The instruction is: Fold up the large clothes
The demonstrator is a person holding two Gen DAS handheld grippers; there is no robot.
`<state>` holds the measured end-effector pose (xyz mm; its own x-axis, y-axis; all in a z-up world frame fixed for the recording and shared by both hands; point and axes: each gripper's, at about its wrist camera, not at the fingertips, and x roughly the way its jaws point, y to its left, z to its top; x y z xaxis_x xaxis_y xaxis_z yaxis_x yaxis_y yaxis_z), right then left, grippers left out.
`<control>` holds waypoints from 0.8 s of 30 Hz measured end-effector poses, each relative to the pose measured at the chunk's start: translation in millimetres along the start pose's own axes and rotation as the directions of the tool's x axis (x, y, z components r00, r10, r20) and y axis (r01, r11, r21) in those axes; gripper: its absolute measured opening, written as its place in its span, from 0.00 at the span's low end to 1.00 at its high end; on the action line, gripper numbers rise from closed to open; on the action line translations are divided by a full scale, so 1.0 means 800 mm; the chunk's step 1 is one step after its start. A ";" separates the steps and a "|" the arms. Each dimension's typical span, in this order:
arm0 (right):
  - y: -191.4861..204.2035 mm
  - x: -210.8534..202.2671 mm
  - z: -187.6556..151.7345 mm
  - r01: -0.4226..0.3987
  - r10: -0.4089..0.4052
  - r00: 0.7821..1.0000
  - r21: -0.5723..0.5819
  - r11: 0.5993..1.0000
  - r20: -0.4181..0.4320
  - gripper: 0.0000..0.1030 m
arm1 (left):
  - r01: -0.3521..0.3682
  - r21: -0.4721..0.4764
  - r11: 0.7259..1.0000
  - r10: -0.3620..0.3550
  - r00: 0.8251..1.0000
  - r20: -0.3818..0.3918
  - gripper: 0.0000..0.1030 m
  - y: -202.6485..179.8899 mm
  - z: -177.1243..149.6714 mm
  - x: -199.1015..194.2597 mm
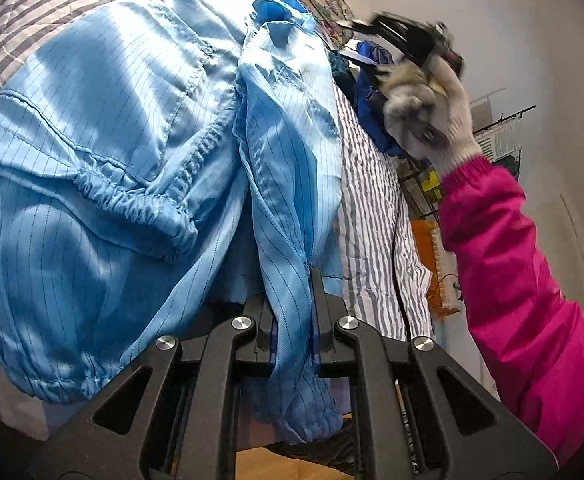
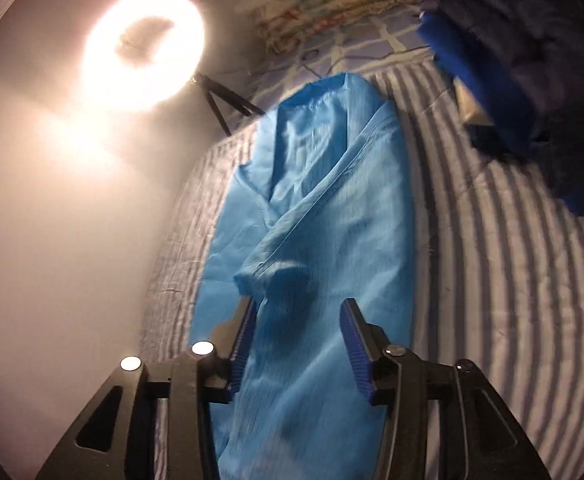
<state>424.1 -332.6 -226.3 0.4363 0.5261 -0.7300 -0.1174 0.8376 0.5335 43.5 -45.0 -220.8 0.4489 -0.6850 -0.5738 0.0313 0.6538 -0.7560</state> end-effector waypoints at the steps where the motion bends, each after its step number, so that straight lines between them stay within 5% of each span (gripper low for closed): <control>1: 0.012 0.005 -0.004 0.018 -0.018 1.000 -0.027 0.999 -0.009 0.51 | -0.005 0.004 1.000 0.005 1.000 -0.002 0.09 0.000 -0.001 0.002; 7: 0.076 0.088 -0.006 0.211 -0.230 0.972 -0.246 0.946 -0.054 0.48 | 0.009 0.002 1.000 -0.009 1.000 -0.019 0.09 0.000 -0.004 0.002; 11: 0.079 0.117 -0.002 0.279 -0.304 0.951 -0.262 0.924 -0.060 0.03 | 0.041 -0.021 0.999 -0.042 0.998 -0.041 0.10 0.005 -0.004 0.006; 19: 0.115 0.073 0.028 0.324 -0.323 0.945 -0.271 0.906 0.049 0.00 | 0.097 -0.055 0.994 -0.104 0.985 -0.136 0.09 0.012 -0.024 0.018; 24: 0.128 0.101 0.038 0.339 -0.344 0.938 -0.286 0.896 0.035 0.00 | 0.095 -0.061 0.994 -0.102 0.986 -0.128 0.07 0.016 -0.020 0.018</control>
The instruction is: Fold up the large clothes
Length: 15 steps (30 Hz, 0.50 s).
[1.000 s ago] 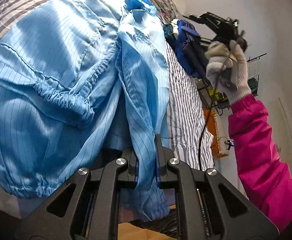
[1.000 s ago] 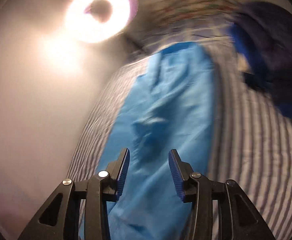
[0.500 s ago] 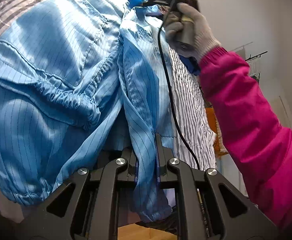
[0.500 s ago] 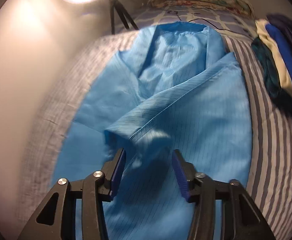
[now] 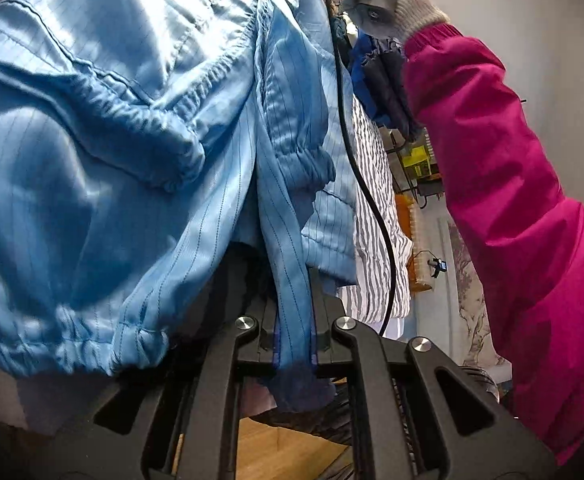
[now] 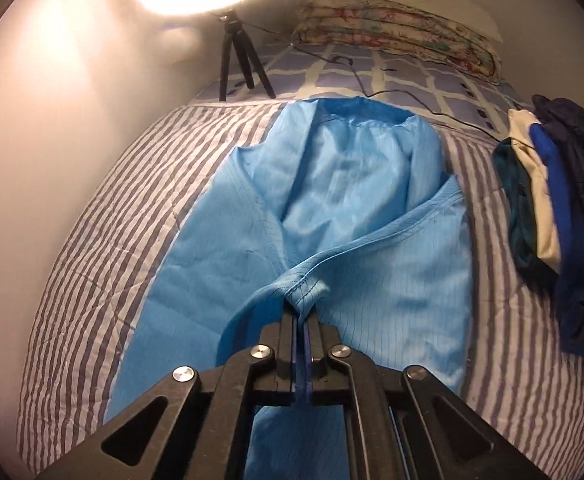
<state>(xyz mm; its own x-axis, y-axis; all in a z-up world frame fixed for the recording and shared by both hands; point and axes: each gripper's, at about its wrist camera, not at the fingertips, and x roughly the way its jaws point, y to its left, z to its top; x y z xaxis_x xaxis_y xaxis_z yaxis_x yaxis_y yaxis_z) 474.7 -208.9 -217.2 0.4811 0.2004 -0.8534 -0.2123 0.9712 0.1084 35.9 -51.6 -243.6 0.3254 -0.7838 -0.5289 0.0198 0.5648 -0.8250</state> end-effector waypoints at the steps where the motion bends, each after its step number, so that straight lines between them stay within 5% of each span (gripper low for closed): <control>1: 0.004 0.007 -0.001 0.002 -0.002 1.000 0.004 1.000 -0.009 0.00 | -0.001 0.003 1.000 0.001 1.000 0.001 0.07 0.000 -0.002 0.000; 6: 0.021 0.065 -0.010 0.046 -0.047 0.998 -0.006 0.999 -0.051 0.02 | -0.012 0.002 1.000 0.012 1.000 0.002 0.07 -0.001 -0.005 0.000; 8: 0.015 0.070 -0.010 -0.047 0.049 0.997 0.035 0.998 -0.058 0.26 | -0.022 -0.008 1.000 0.022 1.000 0.005 0.07 -0.003 -0.006 -0.003; 10: 0.006 0.054 -0.010 -0.104 0.107 0.993 0.069 0.992 -0.040 0.39 | -0.032 -0.019 0.999 0.032 0.999 0.013 0.07 -0.007 -0.007 -0.006; 13: -0.011 0.000 -0.014 -0.183 0.182 0.983 0.080 0.980 0.016 0.41 | -0.059 -0.014 0.998 0.059 0.998 0.018 0.09 -0.016 -0.010 -0.012; 15: -0.027 -0.051 -0.023 -0.226 0.222 0.973 0.082 0.971 0.058 0.44 | -0.076 -0.005 0.997 0.076 0.997 0.019 0.23 -0.019 -0.014 -0.017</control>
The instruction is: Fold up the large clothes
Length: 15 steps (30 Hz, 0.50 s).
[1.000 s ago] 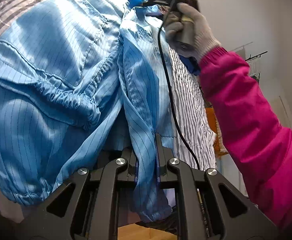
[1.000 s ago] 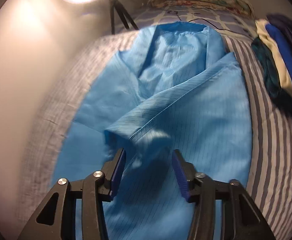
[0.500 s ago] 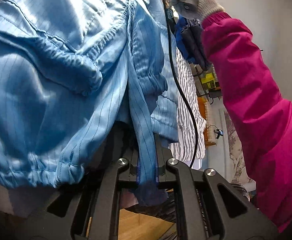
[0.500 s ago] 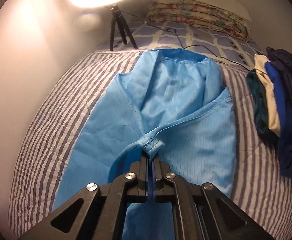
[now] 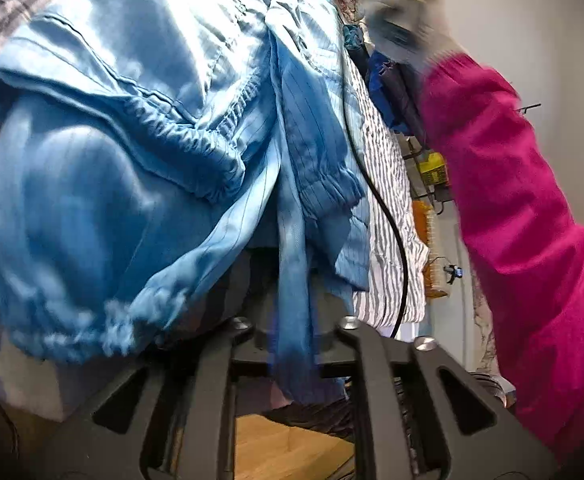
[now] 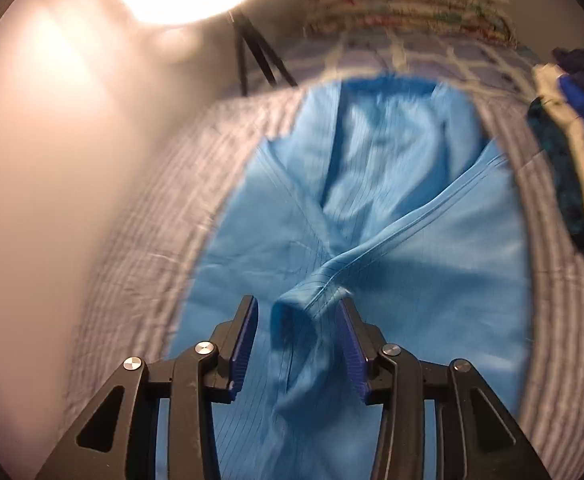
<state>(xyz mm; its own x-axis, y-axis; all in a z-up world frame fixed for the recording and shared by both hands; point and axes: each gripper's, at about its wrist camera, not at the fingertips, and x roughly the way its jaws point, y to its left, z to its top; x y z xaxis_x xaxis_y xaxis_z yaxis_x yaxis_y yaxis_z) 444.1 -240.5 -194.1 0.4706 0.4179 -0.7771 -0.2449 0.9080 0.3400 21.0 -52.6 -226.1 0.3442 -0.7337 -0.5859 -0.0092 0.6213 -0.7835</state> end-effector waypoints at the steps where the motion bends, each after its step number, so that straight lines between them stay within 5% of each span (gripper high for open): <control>1: -0.004 -0.020 -0.003 -0.007 0.007 1.000 0.003 1.000 0.009 0.44 | -0.005 0.007 1.000 0.005 1.000 0.007 0.29 -0.003 -0.004 -0.005; 7: -0.032 -0.175 -0.089 -0.089 0.086 0.993 0.038 0.995 0.078 0.47 | -0.041 0.069 0.997 0.040 0.999 0.023 0.29 -0.023 -0.032 -0.047; 15: -0.048 -0.252 -0.269 -0.072 0.072 0.997 0.043 0.996 -0.012 0.46 | -0.070 0.107 0.992 0.065 0.996 0.056 0.29 -0.039 0.001 -0.108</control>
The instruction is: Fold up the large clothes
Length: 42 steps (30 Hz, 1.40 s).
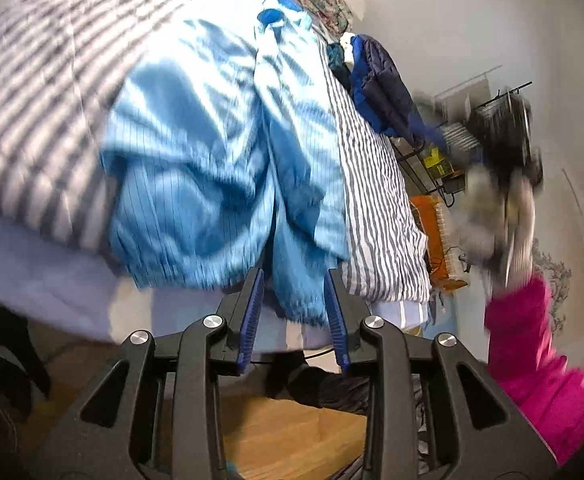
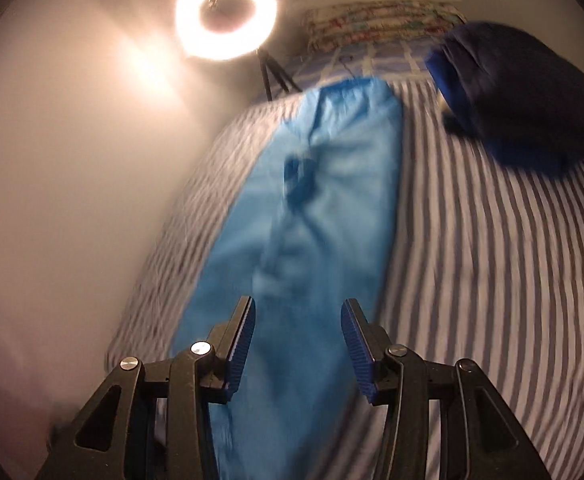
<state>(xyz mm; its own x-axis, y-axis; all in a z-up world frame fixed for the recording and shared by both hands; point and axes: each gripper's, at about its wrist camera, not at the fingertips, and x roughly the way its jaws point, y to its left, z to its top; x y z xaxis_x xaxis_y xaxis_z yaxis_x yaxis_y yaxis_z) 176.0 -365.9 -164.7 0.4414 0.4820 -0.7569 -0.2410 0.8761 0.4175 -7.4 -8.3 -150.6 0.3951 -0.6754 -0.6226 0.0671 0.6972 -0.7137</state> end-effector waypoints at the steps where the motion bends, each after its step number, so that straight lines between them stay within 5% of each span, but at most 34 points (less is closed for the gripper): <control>1: -0.003 -0.002 -0.014 0.004 -0.004 1.000 0.001 1.000 -0.010 0.46 | 0.001 0.006 1.000 -0.001 1.000 0.001 0.29 -0.002 0.011 -0.002; 6: -0.002 0.010 -0.097 0.049 -0.049 0.997 0.007 0.999 -0.054 0.40 | -0.035 0.055 0.998 0.037 0.999 -0.030 0.34 -0.019 0.075 0.020; 10: 0.014 0.032 -0.128 0.123 -0.127 0.989 -0.056 0.991 -0.071 0.36 | -0.187 0.112 0.976 0.194 0.980 -0.049 0.34 -0.027 0.111 0.071; 13: 0.014 0.047 -0.138 0.147 -0.151 0.986 -0.055 0.988 -0.069 0.36 | -0.212 0.098 0.972 0.219 0.973 -0.077 0.33 -0.012 0.118 0.092; 16: 0.015 0.062 -0.146 0.143 -0.148 0.986 -0.065 0.988 -0.082 0.37 | -0.291 0.140 0.946 0.300 0.953 -0.048 0.09 0.004 0.113 0.100; 18: 0.022 0.078 -0.153 0.155 -0.167 0.981 -0.118 0.981 -0.102 0.36 | -0.358 0.163 0.919 0.366 0.930 -0.020 0.09 0.015 0.113 0.103; 24: 0.037 0.109 -0.172 0.217 -0.251 0.961 -0.246 0.945 -0.117 0.37 | -0.398 0.230 0.888 0.415 0.910 -0.026 0.09 0.034 0.103 0.116; 31: 0.035 0.061 -0.165 0.157 -0.163 0.986 -0.164 0.974 -0.024 0.37 | -0.300 0.193 0.934 0.299 0.954 0.032 0.14 0.017 0.119 0.053; 35: 0.063 0.062 -0.162 0.115 -0.113 0.993 -0.224 0.968 0.022 0.36 | -0.319 0.157 0.935 0.312 0.948 0.071 0.28 0.032 0.131 0.021; 42: 0.122 0.133 -0.155 0.063 -0.079 0.996 -0.297 0.953 -0.043 0.28 | -0.322 0.028 0.946 0.321 0.947 0.036 0.30 0.086 0.147 0.011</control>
<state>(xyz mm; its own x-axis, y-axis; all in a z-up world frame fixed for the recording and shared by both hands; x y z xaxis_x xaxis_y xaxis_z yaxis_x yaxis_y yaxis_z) 92.3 -228.7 -266.9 0.4212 0.4111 -0.8085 -0.4588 0.8655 0.2011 108.5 62.2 -167.7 0.4285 -0.4071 -0.8066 -0.0381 0.8838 -0.4663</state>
